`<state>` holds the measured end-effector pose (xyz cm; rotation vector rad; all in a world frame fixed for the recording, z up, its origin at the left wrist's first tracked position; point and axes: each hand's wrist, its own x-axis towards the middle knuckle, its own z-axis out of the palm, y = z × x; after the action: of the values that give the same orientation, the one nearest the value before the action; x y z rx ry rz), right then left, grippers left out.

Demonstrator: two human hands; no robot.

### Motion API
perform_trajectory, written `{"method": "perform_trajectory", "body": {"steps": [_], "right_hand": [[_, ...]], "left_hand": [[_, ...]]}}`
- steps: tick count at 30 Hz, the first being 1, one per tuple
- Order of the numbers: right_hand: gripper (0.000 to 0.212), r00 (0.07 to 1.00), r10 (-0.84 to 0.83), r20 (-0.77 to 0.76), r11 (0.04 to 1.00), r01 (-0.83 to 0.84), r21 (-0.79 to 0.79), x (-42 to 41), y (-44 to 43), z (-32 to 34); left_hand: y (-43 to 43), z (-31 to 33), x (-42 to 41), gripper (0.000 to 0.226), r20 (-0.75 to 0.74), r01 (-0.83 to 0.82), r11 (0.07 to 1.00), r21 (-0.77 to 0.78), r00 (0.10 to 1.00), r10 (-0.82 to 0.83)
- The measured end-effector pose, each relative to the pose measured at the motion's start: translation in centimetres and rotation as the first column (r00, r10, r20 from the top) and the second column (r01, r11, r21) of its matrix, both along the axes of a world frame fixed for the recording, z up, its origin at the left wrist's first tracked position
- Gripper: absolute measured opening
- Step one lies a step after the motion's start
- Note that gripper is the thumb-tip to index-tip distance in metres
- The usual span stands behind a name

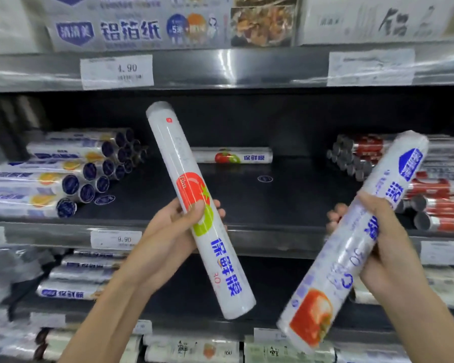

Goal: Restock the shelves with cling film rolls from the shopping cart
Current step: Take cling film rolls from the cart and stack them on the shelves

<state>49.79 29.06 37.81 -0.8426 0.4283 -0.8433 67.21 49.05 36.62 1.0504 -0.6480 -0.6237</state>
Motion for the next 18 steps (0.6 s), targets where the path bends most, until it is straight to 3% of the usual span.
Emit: {"method": "perform_trajectory", "body": {"steps": [4,8,12,15,18], "right_hand": [[0.041,0.989,0.100,-0.113,0.992,-0.107,-0.064,-0.9,-0.5,-1.4],[0.057,0.944,0.184,-0.275,0.965,-0.227,-0.135,-1.4,-0.2,-3.2],[0.073,0.941,0.306,-0.142,0.942,-0.321,-0.098,-1.4,0.4,-4.5],[0.072,0.926,0.371,-0.067,0.922,-0.376,-0.096,-1.5,0.9,-4.5],[0.047,0.955,0.287,-0.077,0.951,-0.294,-0.101,-1.0,1.4,-4.4]], "left_hand": [[-1.5,0.4,-0.8,0.094,-0.016,-0.003,1.000,-0.010,1.000,0.003],[-3.5,0.6,-2.0,0.092,-0.064,-0.059,0.988,-0.145,0.997,0.051],[-4.4,-0.1,-2.6,0.080,-0.125,-0.117,0.947,-0.298,0.989,0.083],[-5.1,-1.1,-3.4,0.070,-0.132,-0.115,0.938,-0.327,0.988,0.075],[-5.4,-1.8,-4.2,0.065,-0.126,-0.107,0.957,-0.268,0.989,0.075]]}}
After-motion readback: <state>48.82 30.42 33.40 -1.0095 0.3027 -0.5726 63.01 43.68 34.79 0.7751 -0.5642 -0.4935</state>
